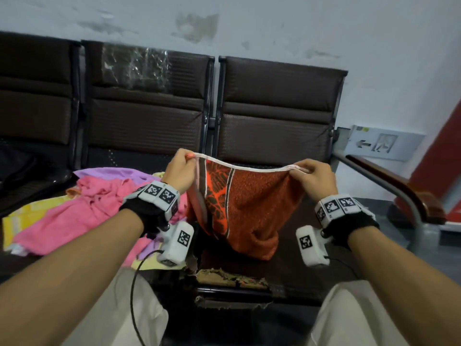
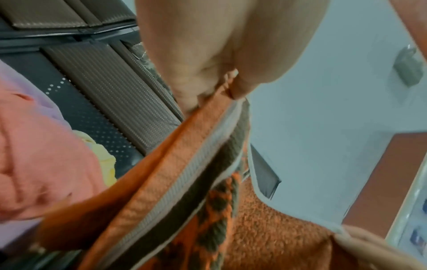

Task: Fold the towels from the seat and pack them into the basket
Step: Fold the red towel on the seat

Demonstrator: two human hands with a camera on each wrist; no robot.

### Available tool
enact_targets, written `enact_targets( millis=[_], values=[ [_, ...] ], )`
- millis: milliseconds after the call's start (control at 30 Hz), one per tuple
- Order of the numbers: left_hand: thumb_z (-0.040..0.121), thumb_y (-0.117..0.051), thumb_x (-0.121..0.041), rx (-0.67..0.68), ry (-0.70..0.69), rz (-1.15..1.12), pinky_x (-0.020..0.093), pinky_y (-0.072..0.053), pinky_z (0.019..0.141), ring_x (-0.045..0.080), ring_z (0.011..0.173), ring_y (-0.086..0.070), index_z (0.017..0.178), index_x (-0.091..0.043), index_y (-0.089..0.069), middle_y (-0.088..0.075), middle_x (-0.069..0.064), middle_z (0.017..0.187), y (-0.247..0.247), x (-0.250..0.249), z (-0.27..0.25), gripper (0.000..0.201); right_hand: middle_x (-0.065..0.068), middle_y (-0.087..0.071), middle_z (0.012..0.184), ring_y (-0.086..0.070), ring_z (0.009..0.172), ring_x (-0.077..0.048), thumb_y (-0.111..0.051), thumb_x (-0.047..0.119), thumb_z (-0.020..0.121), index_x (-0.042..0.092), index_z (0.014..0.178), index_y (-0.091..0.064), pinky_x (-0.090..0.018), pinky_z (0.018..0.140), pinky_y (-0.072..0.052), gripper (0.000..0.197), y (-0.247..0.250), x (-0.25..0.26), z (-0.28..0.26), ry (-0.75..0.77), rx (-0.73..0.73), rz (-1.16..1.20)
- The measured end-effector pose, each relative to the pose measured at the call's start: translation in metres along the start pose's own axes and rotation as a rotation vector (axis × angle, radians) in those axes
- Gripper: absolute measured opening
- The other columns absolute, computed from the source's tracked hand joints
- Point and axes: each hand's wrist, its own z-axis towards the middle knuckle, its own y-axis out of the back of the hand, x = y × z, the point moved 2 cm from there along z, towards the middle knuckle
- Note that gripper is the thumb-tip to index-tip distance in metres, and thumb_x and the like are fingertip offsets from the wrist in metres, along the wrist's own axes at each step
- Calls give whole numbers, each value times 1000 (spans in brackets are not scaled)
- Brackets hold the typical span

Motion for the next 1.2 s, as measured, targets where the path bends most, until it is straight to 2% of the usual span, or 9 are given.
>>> enact_targets(
  millis=[133,267,400,533,767,933,1033,1133,1200],
  values=[
    [93,-45,-5,83,56,-387,34,-46,74,22,82,-56,87,-16,-58,-60,7,83,15,-41,-2,18,-4,-71,86,-64,86,-17,-71,17,78,24,83,-69,-37,86,-52,9,25,28,3,-33,-57,164],
    [92,-45,0,81,33,-544,35,-49,76,18,72,-59,79,-14,-61,-62,5,75,32,-71,3,25,-2,-69,84,-64,86,-15,-72,19,79,24,86,-69,-32,87,-51,9,51,44,13,38,-134,101],
    [90,-53,-7,-126,-94,-181,37,-46,92,32,101,-62,101,-1,-63,-68,15,100,53,-72,31,16,-6,-72,88,-65,89,-19,-71,21,81,17,89,-73,-22,84,-43,9,69,42,32,66,-218,-42],
    [91,-54,-12,-150,-169,149,33,-42,88,31,104,-61,102,-5,-64,-68,18,106,34,-41,42,17,-11,-73,93,-64,95,-27,-69,23,82,15,91,-73,-25,86,-42,12,54,17,43,8,-203,-159],
    [91,-55,-17,-42,1,89,35,-44,94,28,105,-60,101,-10,-64,-67,12,108,-30,34,52,15,-13,-72,94,-62,100,-31,-69,28,82,17,87,-73,-29,86,-44,13,-1,-54,47,-181,-95,-131],
    [91,-55,-11,3,-15,51,23,-39,85,25,102,-60,101,-6,-62,-66,10,103,-64,73,43,14,-9,-71,94,-61,100,-27,-69,28,81,23,80,-69,-24,82,-40,5,-34,-101,33,-281,27,-120],
    [90,-53,-7,35,-17,27,26,-42,87,21,98,-60,100,-11,-62,-65,2,100,-80,90,37,14,-2,-68,91,-59,99,-21,-68,21,81,25,84,-68,-23,86,-40,5,-50,-112,34,-260,112,-147],
    [88,-50,-2,96,-68,-58,24,-43,74,8,78,-59,98,-21,-64,-66,-7,90,-90,90,36,25,3,-66,71,-61,70,-14,-69,14,81,25,76,-70,-23,66,-49,13,-61,-100,34,-223,240,91],
    [87,-48,-1,138,-72,-104,21,-45,76,6,82,-61,90,-27,-65,-67,-12,88,-93,90,34,32,7,-68,65,-59,59,-4,-70,15,83,24,72,-73,-14,53,-45,15,-68,-83,27,-172,347,271]
  ],
)
